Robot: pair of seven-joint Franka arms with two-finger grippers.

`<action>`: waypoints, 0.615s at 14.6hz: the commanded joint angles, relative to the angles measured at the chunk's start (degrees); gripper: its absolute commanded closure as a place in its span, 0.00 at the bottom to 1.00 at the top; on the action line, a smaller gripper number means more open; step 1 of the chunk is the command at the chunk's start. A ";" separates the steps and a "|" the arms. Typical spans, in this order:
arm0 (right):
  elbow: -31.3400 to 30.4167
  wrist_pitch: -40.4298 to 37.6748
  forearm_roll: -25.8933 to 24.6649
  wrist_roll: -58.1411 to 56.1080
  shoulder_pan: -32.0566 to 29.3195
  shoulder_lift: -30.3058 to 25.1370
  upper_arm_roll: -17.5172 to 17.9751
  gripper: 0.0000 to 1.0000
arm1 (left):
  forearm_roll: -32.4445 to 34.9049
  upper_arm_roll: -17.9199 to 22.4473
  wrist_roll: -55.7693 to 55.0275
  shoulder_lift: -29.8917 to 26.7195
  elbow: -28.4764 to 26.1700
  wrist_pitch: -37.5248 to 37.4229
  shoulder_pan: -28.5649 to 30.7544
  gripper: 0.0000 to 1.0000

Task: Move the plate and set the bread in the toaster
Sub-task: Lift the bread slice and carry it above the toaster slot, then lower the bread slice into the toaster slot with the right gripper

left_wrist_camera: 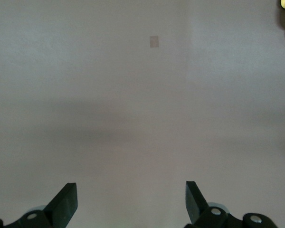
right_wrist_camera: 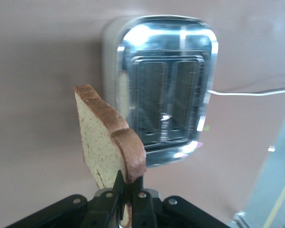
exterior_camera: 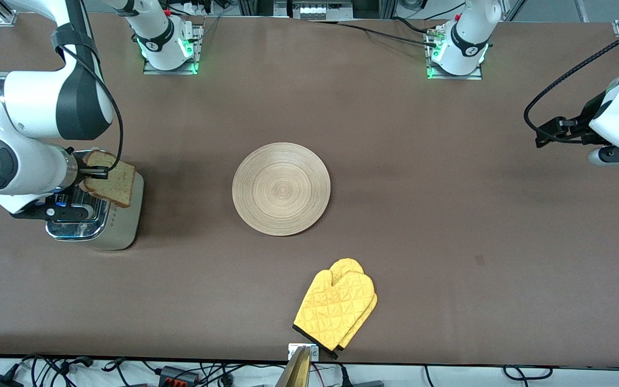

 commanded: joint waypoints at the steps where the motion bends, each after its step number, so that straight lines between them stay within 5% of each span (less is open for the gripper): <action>1: 0.01 -1.88 -7.49 -0.63 1.16 -0.13 -0.15 1.00 | -2.53 0.50 0.93 -1.56 -2.08 2.67 1.85 0.00; 9: -1.49 -1.36 -10.06 -0.45 0.28 0.66 -0.32 1.00 | -1.57 -0.11 0.14 -1.64 -1.99 3.56 2.03 0.00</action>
